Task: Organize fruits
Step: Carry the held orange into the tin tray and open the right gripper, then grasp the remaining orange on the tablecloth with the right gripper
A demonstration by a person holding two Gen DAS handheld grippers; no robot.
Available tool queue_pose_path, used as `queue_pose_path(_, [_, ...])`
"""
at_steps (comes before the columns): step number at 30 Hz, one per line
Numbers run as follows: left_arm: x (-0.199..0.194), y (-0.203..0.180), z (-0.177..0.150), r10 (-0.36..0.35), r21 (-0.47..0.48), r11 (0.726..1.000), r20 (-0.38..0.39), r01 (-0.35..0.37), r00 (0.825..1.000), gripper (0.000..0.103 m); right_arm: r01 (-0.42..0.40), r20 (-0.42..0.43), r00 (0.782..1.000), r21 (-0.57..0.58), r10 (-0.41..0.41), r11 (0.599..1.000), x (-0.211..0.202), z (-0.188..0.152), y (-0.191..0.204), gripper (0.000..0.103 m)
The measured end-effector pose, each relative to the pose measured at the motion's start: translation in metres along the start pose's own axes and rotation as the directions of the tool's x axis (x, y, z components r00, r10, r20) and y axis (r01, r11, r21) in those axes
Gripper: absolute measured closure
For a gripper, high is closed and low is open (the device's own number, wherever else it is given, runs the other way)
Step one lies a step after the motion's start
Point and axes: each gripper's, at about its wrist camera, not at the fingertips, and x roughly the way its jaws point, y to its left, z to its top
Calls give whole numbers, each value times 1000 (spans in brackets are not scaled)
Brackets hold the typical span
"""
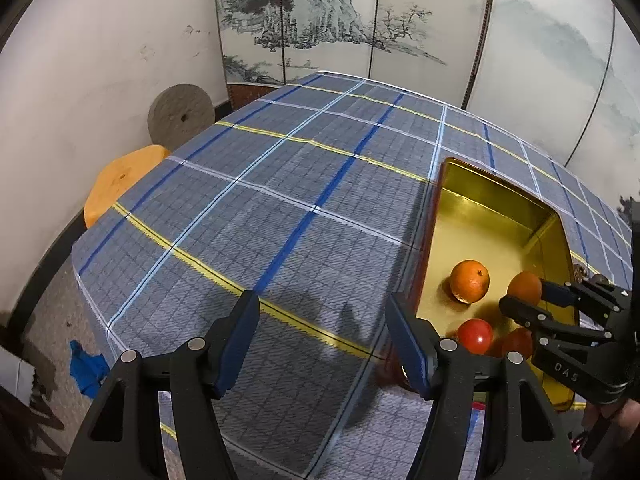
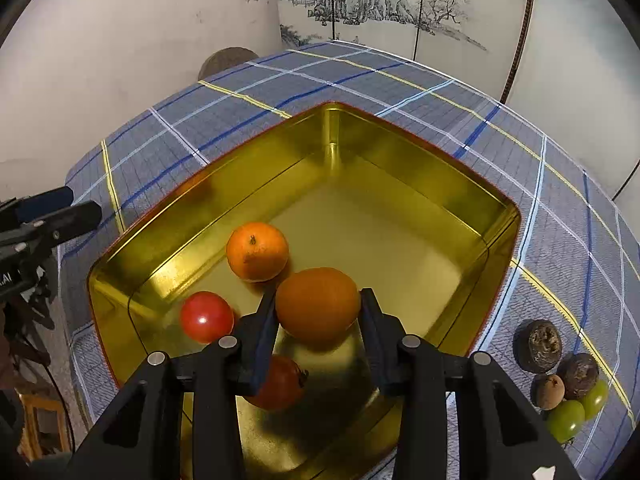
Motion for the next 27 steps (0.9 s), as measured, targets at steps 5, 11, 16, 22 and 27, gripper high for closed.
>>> queue_pose_path(5, [1, 4, -2, 0, -8, 1000, -11, 0, 1000, 36, 21, -6, 1000, -22, -21, 1000, 3, 0, 3, 65])
queue_pose_path(11, [2, 1, -4, -9, -5, 1000, -20, 9, 1000, 36, 30, -11, 999, -28, -30, 999, 5, -1, 5, 64])
queue_pose_path(16, [1, 0, -4, -13, -4, 1000, -17, 13, 1000, 36, 27, -5, 1000, -22, -27, 999, 4, -1, 5, 64])
queue_pose_path(22, [-4, -7, -5, -31, -1, 1000, -10, 31, 999, 36, 24, 15, 1000, -15, -23, 1000, -4, 0, 6, 57])
queue_pose_path(27, [-9, -20, -5, -58, 22, 998, -2, 58, 998, 36, 8, 60, 998, 6, -9, 1000, -25, -4, 5, 56])
